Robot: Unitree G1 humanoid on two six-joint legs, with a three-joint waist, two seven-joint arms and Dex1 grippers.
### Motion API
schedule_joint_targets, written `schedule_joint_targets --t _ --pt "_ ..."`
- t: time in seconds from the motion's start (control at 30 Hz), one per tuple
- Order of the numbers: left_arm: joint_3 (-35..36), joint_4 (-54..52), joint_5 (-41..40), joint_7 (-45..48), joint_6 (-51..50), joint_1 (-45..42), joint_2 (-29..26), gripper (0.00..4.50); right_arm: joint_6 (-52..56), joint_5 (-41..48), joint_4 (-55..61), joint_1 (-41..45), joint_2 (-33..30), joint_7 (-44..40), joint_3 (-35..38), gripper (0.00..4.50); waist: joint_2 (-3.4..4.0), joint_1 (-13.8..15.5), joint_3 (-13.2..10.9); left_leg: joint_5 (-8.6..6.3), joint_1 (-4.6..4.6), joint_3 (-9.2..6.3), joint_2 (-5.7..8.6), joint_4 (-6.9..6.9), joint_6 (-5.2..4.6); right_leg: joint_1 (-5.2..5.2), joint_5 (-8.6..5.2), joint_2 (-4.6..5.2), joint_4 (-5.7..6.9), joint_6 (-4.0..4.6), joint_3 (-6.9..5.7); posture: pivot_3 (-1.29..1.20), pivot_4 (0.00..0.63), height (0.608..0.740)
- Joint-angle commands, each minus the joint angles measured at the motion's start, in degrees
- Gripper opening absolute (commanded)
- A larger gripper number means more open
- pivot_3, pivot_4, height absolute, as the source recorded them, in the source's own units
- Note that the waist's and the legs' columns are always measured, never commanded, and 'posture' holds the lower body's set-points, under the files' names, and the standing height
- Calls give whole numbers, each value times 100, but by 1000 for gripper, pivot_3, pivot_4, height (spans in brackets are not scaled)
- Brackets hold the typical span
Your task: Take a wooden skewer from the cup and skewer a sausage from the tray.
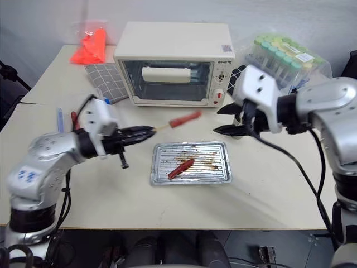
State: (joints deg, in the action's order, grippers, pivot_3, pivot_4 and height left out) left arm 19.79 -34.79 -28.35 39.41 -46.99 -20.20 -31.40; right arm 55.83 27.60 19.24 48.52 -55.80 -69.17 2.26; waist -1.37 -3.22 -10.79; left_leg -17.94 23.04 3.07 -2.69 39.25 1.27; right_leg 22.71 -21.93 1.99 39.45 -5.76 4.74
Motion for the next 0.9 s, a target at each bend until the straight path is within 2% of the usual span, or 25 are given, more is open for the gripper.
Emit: schedule_joint_targets --t 0.03,0.13,0.27,0.47,0.87,0.9 --pt "1170 -1041 -381 -773 -307 783 229 0 291 489 -115 153 -64 41 365 2684 0 -2 0 0 0 0 1 0 0 -1 0 1 -1 0 0 0 150 740" --pt "1811 -1577 -383 -1414 -446 1511 552 0 512 786 -226 302 64 195 421 3452 0 1 0 -2 0 1 2 -1 -3 -4 0 2 -6 0 2 0 150 740" --pt "2134 -1609 -213 -2350 -495 1719 988 0 798 1214 -438 643 371 447 524 4466 -2 21 1 -2 0 -2 3 2 -4 -9 0 0 -33 0 -1 0 150 740" --pt "1826 -656 144 -3174 -307 1032 1025 0 1504 2184 -545 1223 731 820 937 4466 -4 54 2 -3 -1 -12 12 2 -20 -14 0 2 -33 0 -11 0 150 740" --pt "1208 830 484 -3392 28 473 734 0 1486 2523 -205 1020 596 1356 939 4466 -12 20 7 2 11 -17 13 -8 -11 -10 1 13 -47 0 -32 0 150 740" --pt "1194 880 482 -3388 72 447 715 276 1493 2557 -197 1009 601 1399 954 4499 -12 15 7 2 11 -17 13 -8 -10 -11 1 13 -48 0 -33 0 150 740"
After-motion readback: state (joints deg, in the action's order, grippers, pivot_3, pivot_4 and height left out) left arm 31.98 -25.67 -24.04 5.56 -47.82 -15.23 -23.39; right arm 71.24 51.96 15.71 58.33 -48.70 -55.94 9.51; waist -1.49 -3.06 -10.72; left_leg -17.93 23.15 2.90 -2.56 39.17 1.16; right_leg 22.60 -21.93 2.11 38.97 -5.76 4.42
